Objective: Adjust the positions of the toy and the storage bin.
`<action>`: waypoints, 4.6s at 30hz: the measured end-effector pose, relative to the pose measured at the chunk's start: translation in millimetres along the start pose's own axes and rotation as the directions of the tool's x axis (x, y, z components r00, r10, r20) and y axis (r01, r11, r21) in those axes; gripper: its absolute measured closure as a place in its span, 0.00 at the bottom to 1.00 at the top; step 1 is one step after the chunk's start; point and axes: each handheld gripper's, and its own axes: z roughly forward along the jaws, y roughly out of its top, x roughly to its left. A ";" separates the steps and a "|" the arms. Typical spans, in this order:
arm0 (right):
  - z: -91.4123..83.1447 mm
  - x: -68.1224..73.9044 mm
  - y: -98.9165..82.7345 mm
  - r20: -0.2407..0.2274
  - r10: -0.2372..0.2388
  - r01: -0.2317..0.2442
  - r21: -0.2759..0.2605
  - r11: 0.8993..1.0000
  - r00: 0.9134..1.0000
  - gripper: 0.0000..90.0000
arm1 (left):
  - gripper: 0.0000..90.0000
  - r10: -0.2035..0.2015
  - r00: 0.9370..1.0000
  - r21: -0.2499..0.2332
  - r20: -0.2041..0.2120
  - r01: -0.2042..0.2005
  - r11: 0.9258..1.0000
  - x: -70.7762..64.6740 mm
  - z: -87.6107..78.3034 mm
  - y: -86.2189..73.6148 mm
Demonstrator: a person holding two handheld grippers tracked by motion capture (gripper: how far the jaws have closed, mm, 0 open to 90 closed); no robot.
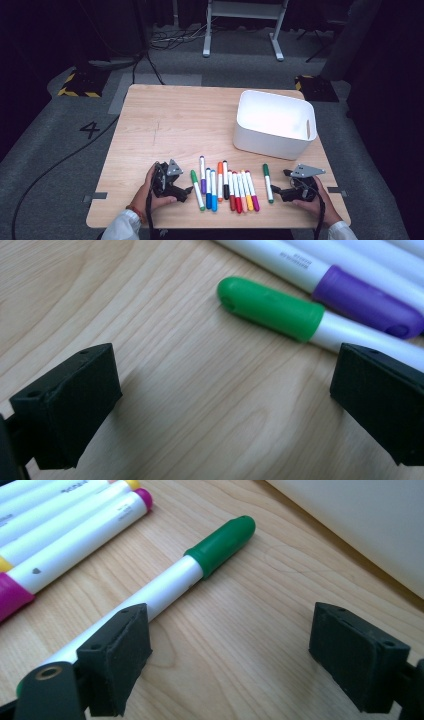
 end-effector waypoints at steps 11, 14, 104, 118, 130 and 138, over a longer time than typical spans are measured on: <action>5.1 13.5 5.0 -0.048 -0.055 0.055 -0.006 0.998 0.997 0.18 | 0.00 0.028 0.999 0.000 0.016 -0.028 1.000 -9.9 12.8 15.0; 6.0 14.9 5.8 -0.054 -0.064 0.064 -0.008 0.998 0.996 0.18 | 0.00 0.030 0.999 0.002 0.020 -0.030 1.000 -11.7 15.8 18.6; -13.0 -34.6 -12.5 0.059 0.078 -0.077 -0.010 0.997 0.995 0.27 | 0.21 0.302 0.943 -0.369 0.141 -0.233 0.900 -14.4 -11.1 207.6; -13.0 -34.8 -12.5 0.058 0.078 -0.077 -0.010 0.997 0.995 0.27 | 0.28 0.383 0.897 -0.344 0.219 -0.296 0.891 -47.3 12.7 249.1; -12.7 -34.6 -12.2 0.055 0.075 -0.075 -0.010 0.997 0.996 0.26 | 0.46 0.376 0.877 -0.249 0.298 -0.309 0.918 -62.1 62.3 261.8; -12.6 -34.7 -12.0 0.054 0.075 -0.075 -0.009 0.997 0.996 0.26 | 0.78 0.414 0.866 -0.228 0.279 -0.359 0.905 -53.9 66.8 266.0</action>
